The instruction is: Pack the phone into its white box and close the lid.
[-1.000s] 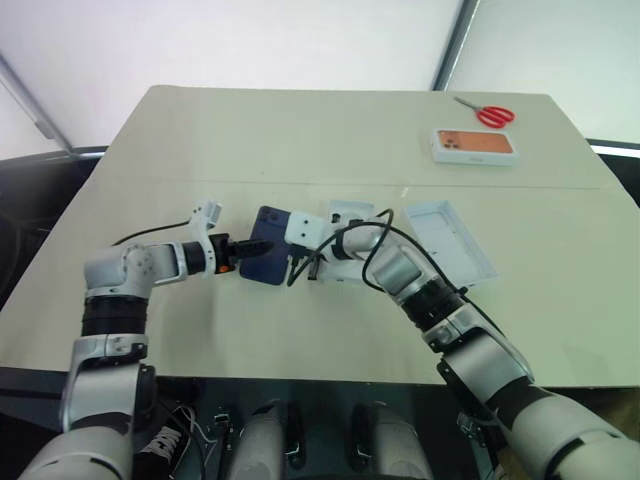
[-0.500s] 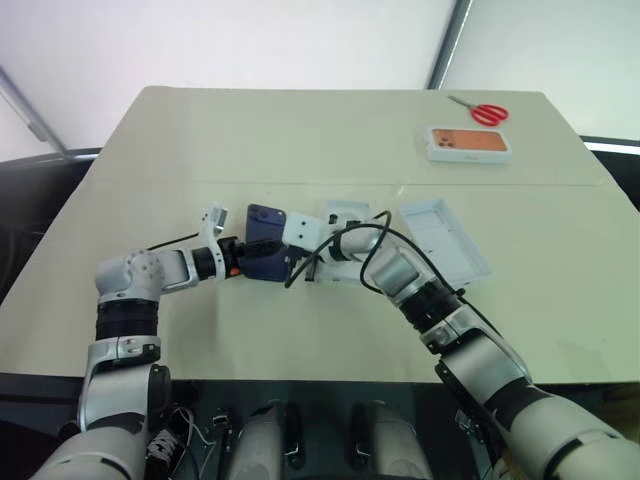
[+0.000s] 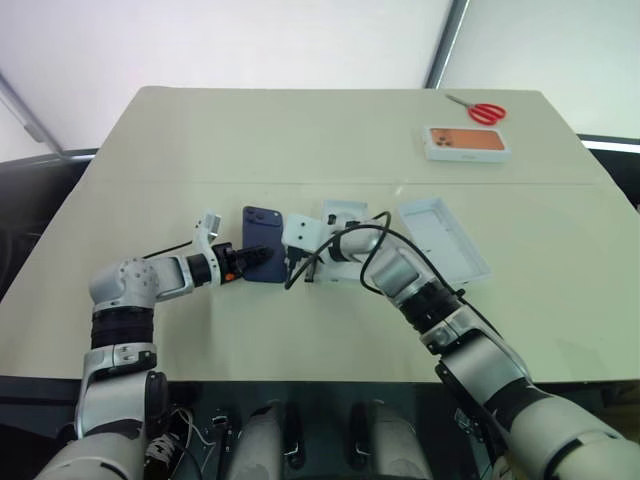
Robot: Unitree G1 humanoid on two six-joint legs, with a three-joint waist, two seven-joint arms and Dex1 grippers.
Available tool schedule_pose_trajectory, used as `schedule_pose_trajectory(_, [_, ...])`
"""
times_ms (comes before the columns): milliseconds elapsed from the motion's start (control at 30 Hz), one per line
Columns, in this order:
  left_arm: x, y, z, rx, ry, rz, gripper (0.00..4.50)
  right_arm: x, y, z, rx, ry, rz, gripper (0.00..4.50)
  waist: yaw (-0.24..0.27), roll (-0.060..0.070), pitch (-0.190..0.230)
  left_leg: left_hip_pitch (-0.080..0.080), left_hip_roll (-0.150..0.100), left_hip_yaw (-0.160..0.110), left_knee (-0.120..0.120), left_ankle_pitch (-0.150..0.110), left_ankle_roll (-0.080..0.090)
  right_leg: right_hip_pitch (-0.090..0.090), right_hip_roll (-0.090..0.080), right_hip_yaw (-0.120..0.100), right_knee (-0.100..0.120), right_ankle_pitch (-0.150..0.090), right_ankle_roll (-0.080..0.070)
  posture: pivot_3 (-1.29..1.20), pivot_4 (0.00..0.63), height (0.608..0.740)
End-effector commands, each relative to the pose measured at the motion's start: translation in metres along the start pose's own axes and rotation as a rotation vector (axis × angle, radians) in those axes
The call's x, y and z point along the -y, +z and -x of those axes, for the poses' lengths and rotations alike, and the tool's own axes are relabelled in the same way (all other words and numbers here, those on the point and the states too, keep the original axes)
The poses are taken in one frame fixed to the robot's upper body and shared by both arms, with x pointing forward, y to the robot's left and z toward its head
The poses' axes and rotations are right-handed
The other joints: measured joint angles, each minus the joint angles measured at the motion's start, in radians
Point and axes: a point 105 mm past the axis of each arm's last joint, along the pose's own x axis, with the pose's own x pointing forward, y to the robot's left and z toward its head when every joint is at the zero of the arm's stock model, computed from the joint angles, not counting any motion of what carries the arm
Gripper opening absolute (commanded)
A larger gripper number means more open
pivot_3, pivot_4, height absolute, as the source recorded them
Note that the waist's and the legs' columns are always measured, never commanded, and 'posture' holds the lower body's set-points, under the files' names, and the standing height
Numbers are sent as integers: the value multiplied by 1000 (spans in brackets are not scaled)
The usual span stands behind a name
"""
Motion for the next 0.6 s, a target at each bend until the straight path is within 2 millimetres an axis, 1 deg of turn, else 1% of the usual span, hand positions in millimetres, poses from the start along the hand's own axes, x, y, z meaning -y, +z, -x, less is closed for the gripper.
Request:
schedule_pose_trajectory(33, [-6,-3,5,0,25,22,903,-2,2,-2,6,4,15,0,-1,0,0,0,0,0,0,0,0,0,0,0,0,0,0,0,150,738])
schedule_pose_trajectory(100, [-6,-2,4,12,19,38,372,-1,3,-2,9,0,16,0,-2,0,0,0,0,0,0,0,0,0,0,0,0,0,0,0,150,738])
schedule_pose_trajectory(133, [-6,-2,4,14,17,43,37,-1,3,-2,10,-1,16,0,-3,0,0,0,0,0,0,0,0,0,0,0,0,0,0,0,150,738])
schedule_pose_trajectory(200, [-6,-2,4,18,24,37,11,1,6,0,37,-6,-9,0,-7,0,0,0,0,0,0,0,0,0,0,0,0,0,0,0,150,738])
schedule_pose_trajectory(300, [-4,-4,4,20,7,51,11,10,10,8,109,-34,-81,0,-7,0,0,0,0,0,0,0,0,1,0,0,0,0,0,0,150,738])
schedule_pose_trajectory(367, [-3,2,6,53,-9,50,11,16,8,17,152,-27,-182,0,-7,0,0,0,0,0,0,0,0,1,0,0,0,0,0,0,150,738])
schedule_pose_trajectory(433, [-3,11,10,106,-24,60,0,20,12,29,232,2,-306,529,-7,0,0,0,0,0,0,0,0,1,0,0,0,0,0,0,150,738])
schedule_pose_trajectory(467, [-3,14,12,128,-27,68,0,22,13,34,250,6,-338,811,-8,0,0,0,0,0,0,1,0,0,0,0,0,0,0,0,150,738])
schedule_pose_trajectory(500, [-2,17,13,145,-39,80,0,24,14,39,268,7,-359,1235,-11,0,0,0,0,0,0,1,1,0,0,0,0,0,0,0,150,738])
schedule_pose_trajectory(533, [0,20,14,156,-58,89,0,24,17,46,291,30,-400,1766,-12,0,0,0,0,0,0,1,1,0,0,0,0,0,0,0,150,738])
schedule_pose_trajectory(600, [7,23,17,174,-98,104,0,15,21,61,324,109,-419,2789,-15,0,0,0,1,0,0,1,1,0,0,0,0,0,0,0,150,738])
